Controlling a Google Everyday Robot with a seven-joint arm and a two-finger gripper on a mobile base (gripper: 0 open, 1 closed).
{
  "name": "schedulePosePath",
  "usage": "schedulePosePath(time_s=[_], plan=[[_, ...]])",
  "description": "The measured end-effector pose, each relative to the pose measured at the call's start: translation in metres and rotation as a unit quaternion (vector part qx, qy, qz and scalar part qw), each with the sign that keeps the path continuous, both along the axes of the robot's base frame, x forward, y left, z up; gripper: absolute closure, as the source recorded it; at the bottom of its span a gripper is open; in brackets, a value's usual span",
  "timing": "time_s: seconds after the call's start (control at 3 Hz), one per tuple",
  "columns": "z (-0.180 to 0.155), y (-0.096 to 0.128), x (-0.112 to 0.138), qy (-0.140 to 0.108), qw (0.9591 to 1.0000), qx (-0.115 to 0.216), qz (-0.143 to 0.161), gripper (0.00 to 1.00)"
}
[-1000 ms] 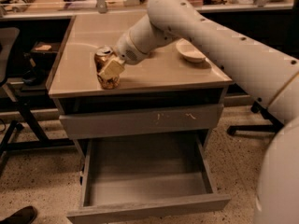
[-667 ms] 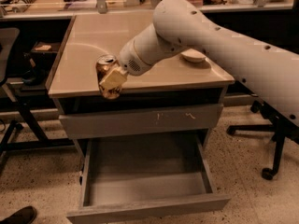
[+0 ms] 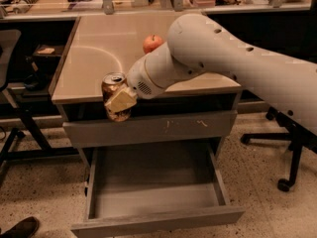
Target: Place orange can into middle drawer
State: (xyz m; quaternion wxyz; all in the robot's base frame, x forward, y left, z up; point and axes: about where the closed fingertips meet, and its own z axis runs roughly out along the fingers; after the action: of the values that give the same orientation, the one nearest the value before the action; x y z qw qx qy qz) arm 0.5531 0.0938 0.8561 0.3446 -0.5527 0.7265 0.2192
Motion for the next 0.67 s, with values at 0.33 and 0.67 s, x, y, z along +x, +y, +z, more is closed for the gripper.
schedulePosePath(time_s=[0.33,0.67], plan=[[-0.005,-0.011,-0.030,0.018,0.9992,0.005,-0.035,1.00],[-0.047,-0.023,-0.063,0.056,0.9960,0.002,-0.069,1.00]])
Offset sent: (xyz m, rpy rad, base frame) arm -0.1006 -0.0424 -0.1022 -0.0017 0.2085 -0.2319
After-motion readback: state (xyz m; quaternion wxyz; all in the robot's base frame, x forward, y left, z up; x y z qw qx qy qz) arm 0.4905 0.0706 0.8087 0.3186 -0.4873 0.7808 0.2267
